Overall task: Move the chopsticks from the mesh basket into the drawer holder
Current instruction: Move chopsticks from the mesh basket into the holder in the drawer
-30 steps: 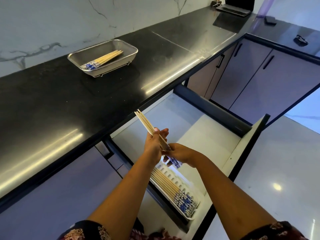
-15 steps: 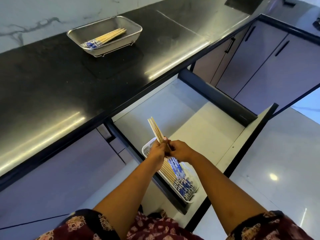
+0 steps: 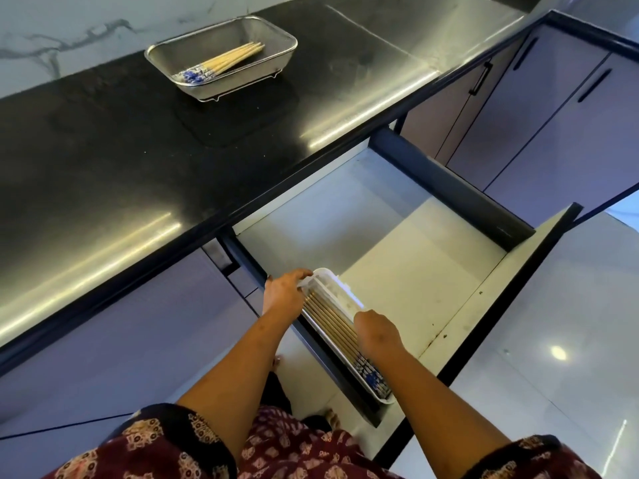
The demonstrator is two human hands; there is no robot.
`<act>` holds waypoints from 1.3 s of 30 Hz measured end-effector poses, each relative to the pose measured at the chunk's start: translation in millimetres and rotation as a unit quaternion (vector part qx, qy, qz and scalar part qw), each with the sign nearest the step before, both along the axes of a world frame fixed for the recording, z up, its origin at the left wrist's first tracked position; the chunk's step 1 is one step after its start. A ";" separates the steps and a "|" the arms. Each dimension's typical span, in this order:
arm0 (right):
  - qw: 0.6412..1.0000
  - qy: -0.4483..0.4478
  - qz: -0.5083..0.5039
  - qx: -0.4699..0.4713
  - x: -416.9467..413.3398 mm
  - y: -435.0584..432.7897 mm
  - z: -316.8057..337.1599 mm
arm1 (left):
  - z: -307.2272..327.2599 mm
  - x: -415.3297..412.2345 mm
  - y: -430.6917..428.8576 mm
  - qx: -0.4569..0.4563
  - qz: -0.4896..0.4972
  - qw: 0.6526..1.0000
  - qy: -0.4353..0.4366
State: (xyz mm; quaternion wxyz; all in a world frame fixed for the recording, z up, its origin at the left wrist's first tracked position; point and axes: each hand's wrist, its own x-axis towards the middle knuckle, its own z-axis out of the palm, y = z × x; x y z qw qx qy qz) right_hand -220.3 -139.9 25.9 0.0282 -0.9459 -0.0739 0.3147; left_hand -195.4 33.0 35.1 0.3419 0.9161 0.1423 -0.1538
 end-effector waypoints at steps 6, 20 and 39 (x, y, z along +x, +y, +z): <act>0.999 -0.017 -0.016 -0.028 -5.6 3.8 -9.3 | -11.9 -8.2 3.2 -0.021 0.053 0.998 0.011; 0.998 -0.035 0.024 -0.056 -5.6 13.2 -8.0 | -27.1 -4.8 10.4 -0.006 0.043 0.999 0.031; 0.990 -0.025 0.083 -0.110 -5.8 17.7 -15.6 | -24.1 -2.5 15.1 -0.024 0.017 0.999 0.030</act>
